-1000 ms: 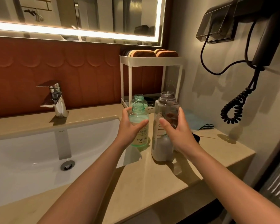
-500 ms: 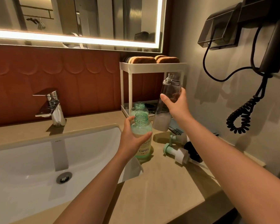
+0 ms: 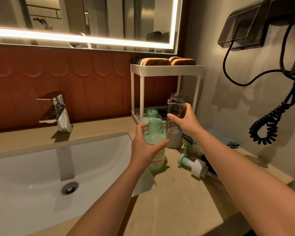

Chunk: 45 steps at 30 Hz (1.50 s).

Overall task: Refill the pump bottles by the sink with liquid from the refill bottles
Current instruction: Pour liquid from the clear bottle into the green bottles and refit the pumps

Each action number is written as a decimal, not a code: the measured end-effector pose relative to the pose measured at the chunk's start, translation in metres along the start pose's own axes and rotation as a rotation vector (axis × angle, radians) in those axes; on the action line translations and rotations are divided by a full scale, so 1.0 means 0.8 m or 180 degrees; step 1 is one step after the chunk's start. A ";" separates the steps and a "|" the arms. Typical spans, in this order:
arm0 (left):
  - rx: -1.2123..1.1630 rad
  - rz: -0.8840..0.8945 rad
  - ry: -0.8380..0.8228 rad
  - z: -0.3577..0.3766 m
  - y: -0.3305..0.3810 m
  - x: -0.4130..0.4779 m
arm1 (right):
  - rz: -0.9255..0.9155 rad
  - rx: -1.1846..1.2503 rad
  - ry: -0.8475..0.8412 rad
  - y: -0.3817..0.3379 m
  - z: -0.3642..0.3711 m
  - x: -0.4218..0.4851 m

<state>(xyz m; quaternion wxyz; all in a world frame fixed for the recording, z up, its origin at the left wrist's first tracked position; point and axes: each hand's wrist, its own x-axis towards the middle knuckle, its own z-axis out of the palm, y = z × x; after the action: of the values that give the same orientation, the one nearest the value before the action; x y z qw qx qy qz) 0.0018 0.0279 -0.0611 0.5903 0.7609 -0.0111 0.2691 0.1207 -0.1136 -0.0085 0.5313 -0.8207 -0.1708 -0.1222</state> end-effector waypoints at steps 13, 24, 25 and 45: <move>0.0064 -0.0061 -0.0268 -0.013 0.021 -0.025 | 0.0374 -0.0031 -0.0401 -0.018 -0.038 -0.036; 0.0027 -0.0055 -0.0585 -0.031 0.044 -0.080 | -0.0102 -0.3205 -0.1543 -0.057 -0.069 -0.135; 0.0034 -0.0026 -0.0601 -0.032 0.046 -0.086 | -0.0123 -0.3475 -0.1585 -0.057 -0.068 -0.142; -0.0129 0.0124 -0.0353 -0.034 0.062 -0.152 | 0.0055 -0.3481 -0.1440 -0.035 -0.044 -0.166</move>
<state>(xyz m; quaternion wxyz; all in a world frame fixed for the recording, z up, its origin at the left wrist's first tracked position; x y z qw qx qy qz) -0.1297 0.0006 -0.0641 0.5987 0.7623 -0.0640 0.2376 -0.0125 -0.1551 -0.0213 -0.0175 -0.9825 -0.1854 -0.0101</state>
